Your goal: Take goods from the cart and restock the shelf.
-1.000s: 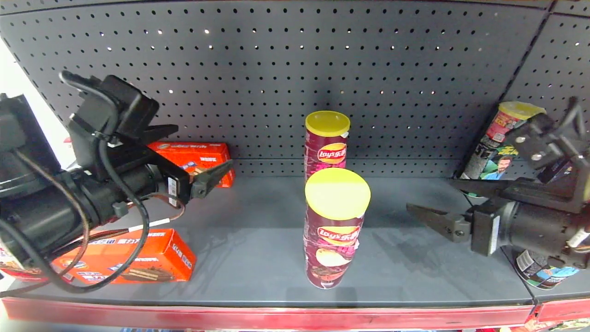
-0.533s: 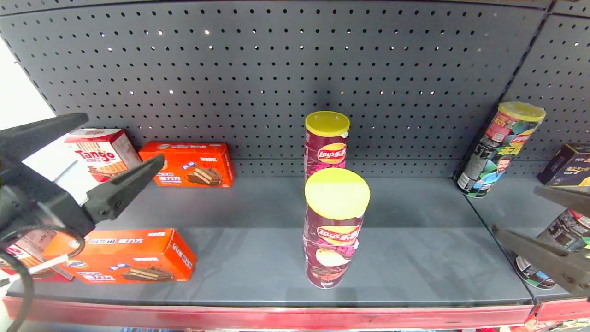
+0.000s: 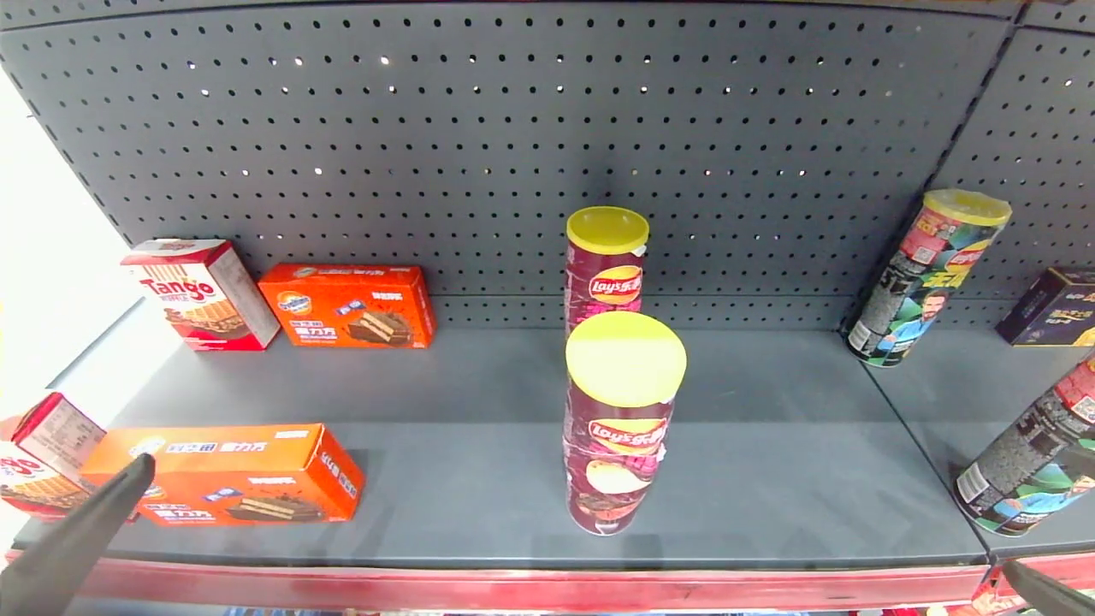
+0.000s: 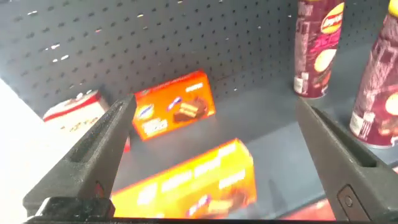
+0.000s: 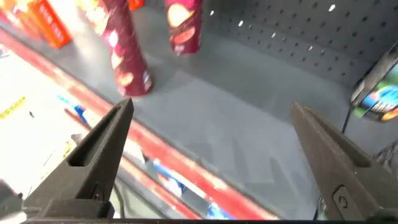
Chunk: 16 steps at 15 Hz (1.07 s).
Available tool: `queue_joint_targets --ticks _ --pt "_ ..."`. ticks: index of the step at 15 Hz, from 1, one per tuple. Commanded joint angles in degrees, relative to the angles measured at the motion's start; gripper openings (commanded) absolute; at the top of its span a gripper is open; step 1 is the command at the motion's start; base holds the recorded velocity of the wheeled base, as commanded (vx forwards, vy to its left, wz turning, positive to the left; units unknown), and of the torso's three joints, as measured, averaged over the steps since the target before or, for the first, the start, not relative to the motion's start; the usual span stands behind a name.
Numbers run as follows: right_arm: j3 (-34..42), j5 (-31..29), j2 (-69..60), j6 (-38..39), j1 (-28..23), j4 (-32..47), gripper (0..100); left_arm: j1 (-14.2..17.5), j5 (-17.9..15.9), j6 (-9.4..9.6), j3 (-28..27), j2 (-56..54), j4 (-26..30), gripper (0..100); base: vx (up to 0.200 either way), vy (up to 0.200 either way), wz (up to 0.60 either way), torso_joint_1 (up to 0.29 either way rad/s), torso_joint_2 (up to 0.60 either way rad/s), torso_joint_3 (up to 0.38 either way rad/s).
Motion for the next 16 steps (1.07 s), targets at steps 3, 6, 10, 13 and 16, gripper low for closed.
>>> queue_joint_targets --ticks 3,6,10,13,16 --pt "4.96 0.03 -4.84 -0.02 0.37 0.07 100 -0.07 0.16 0.19 4.66 -18.06 14.74 100 0.000 0.000 0.00 0.000 0.00 0.000" --pt "10.58 0.03 -8.35 -0.11 0.37 0.25 100 -0.16 -0.36 0.45 0.97 -36.34 43.04 100 0.000 0.000 0.00 0.000 0.00 0.000" --pt "18.05 -0.50 -12.57 -0.02 0.11 2.18 100 0.02 -0.01 0.63 3.87 -38.89 49.54 100 0.000 0.000 0.00 0.000 0.00 0.000" --pt "17.97 -0.85 -17.84 -0.37 -0.42 13.70 100 0.11 0.34 2.30 6.77 -38.89 48.75 100 0.000 0.000 0.00 0.000 0.00 0.000" --pt "16.74 -2.26 -19.25 -0.37 -4.29 18.88 100 1.51 0.52 0.89 6.85 -38.89 48.57 100 0.000 0.000 0.00 0.000 0.00 0.000"
